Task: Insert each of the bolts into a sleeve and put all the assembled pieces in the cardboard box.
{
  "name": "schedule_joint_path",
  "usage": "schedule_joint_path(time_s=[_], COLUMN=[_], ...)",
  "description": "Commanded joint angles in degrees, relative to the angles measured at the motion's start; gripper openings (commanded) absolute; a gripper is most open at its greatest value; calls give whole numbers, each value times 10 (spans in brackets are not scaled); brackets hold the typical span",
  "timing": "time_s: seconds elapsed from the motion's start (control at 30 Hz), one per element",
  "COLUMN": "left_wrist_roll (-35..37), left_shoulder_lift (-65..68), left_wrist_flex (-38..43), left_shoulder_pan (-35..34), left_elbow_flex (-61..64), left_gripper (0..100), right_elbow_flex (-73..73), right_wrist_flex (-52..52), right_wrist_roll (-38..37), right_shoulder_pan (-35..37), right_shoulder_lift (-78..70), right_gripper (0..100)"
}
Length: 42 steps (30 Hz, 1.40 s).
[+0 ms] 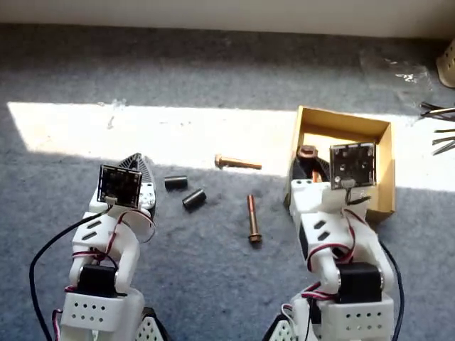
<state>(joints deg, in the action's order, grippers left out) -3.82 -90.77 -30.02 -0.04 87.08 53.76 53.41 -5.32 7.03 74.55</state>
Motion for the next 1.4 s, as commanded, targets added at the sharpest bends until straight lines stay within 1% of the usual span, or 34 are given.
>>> schedule_joint_path(time_s=[0.0, 0.07, 0.2, 0.37, 0.47, 0.57, 0.63, 0.93, 1.0, 1.13, 1.37], left_wrist_roll=[-2, 4, 53, 51, 51, 51, 51, 51, 51, 51, 51], left_shoulder_lift=[-8, -8, -8, -8, -8, -8, -8, -8, -8, -8, -8], left_wrist_flex=[-2, -2, -2, -2, -2, -2, -2, -2, -2, -2, -2], left_shoulder_pan=[-29, -42, -75, -74, -74, -74, -74, -74, -74, -74, -74], left_elbow_flex=[-7, -5, -2, 0, 0, 9, 10, 11, 12, 12, 12], left_gripper=[14, 14, 14, 14, 14, 14, 14, 14, 14, 14, 14], right_elbow_flex=[-95, -118, -155, -229, -262, -293, -316, -428, -453, -490, -528], right_wrist_flex=[14, 15, 10, 12, 12, 12, 11, 12, 12, 12, 13], right_wrist_roll=[-4, -4, -4, -7, -21, -65, -74, -76, -76, -76, -76], right_shoulder_pan=[-7, -9, -54, -117, -138, -139, -141, -153, -153, -152, -151], right_shoulder_lift=[-116, -175, -274, -383, -450, -517, -564, -761, -795, -850, -909], right_gripper=[4, 4, 4, 4, 4, 4, 4, 5, 22, 82, 84])
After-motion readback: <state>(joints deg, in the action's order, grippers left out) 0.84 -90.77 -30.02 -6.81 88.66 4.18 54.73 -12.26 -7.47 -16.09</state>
